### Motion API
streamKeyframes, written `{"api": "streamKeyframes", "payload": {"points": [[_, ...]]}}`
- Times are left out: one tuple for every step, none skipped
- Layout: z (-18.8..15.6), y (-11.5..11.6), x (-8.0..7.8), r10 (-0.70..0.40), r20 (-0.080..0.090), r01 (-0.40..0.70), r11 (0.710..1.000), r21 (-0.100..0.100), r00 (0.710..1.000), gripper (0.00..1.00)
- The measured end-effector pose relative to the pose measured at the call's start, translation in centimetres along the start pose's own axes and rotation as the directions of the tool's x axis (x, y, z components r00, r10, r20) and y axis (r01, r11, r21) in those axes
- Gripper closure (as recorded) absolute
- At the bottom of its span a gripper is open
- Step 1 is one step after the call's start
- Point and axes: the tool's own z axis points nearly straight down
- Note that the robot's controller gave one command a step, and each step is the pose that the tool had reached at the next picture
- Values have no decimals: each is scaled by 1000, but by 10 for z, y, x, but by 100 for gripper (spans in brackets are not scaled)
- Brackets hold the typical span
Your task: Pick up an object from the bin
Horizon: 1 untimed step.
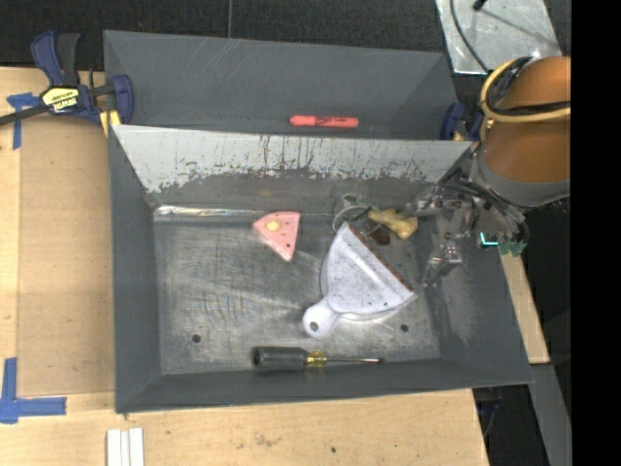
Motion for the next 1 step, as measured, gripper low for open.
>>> {"api": "streamKeyframes", "payload": {"points": [[-4,0,-2,-3,8,3,1000,1,1000,0]]}}
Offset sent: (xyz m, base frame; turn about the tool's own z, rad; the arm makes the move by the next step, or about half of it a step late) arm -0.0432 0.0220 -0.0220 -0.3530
